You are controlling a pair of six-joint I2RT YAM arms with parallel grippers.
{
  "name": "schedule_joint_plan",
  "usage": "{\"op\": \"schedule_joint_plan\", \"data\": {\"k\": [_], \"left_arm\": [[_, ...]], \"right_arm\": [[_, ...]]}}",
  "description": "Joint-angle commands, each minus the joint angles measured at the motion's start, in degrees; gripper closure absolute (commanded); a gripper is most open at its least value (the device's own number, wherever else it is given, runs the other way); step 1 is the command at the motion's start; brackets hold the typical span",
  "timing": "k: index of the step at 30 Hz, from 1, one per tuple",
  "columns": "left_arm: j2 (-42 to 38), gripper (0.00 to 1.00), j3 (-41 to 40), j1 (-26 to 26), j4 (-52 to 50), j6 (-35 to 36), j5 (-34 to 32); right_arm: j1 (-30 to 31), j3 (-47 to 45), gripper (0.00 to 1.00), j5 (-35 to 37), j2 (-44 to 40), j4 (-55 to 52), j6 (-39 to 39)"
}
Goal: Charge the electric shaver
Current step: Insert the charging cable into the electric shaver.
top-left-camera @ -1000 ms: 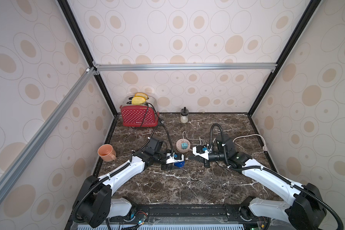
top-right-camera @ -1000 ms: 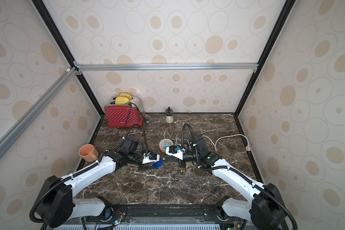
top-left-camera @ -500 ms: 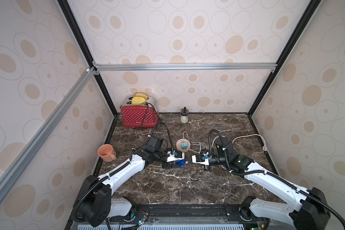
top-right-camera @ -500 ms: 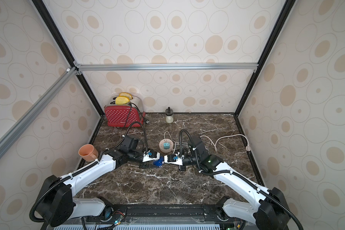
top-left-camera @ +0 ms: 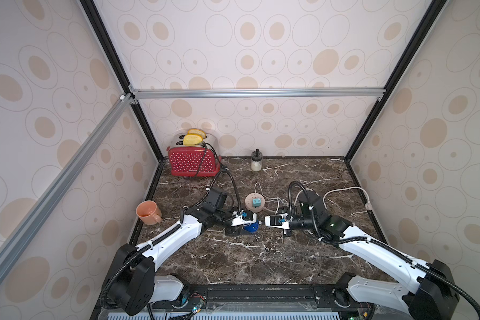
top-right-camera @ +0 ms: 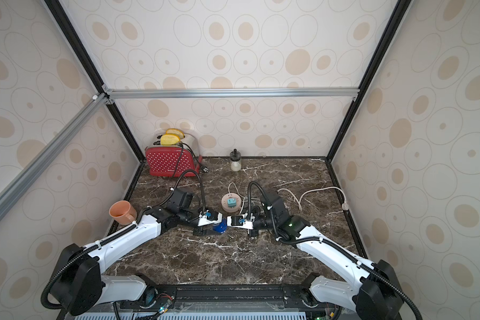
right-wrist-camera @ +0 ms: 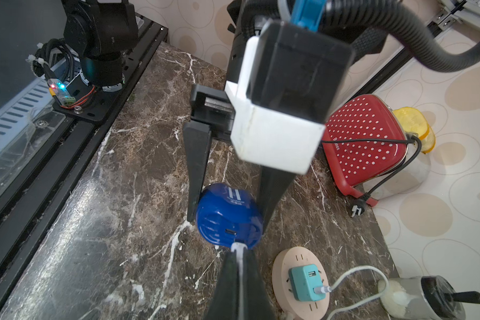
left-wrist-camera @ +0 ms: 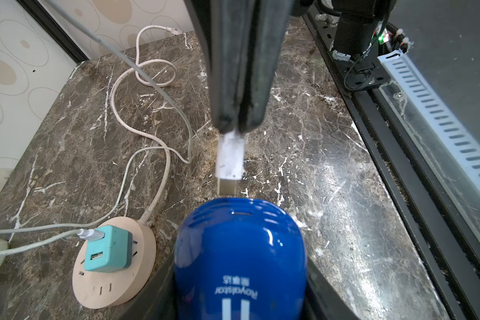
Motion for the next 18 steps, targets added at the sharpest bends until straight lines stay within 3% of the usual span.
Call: {"op": "schedule_joint_plan", "data": {"k": [1,18], "left_arm": [[-0.09,1.00,3.19,0.27,-0.63,1.26,2.05],[-0.14,1.00,3.37,0.34,-0.72,1.41,2.57]], "right_arm": [[0.50,0.62,1.00,-1.20,0.96,1.33,-1.72],[0.47,0.19,1.00,-3.78,3.04,4.16,-0.59]]}}
